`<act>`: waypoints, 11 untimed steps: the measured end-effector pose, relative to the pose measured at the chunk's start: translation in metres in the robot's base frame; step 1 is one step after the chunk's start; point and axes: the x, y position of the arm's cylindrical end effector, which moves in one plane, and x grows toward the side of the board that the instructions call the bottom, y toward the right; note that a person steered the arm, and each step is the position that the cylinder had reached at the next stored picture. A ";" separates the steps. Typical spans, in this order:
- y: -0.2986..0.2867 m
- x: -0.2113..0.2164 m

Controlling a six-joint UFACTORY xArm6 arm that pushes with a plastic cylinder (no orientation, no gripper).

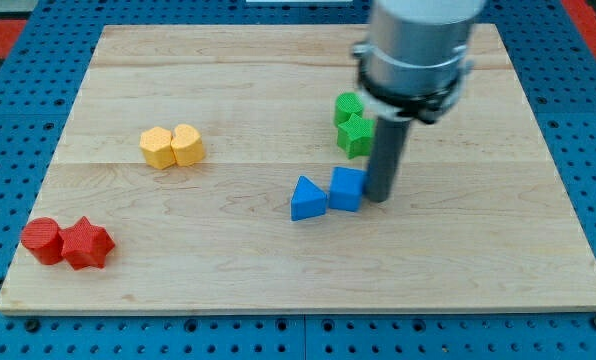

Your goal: Push blue triangle above red star

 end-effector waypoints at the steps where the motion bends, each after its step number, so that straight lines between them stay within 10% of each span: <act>1: -0.083 0.010; 4: -0.136 0.075; 5: -0.214 0.070; 8: -0.148 0.047; 11: -0.202 0.020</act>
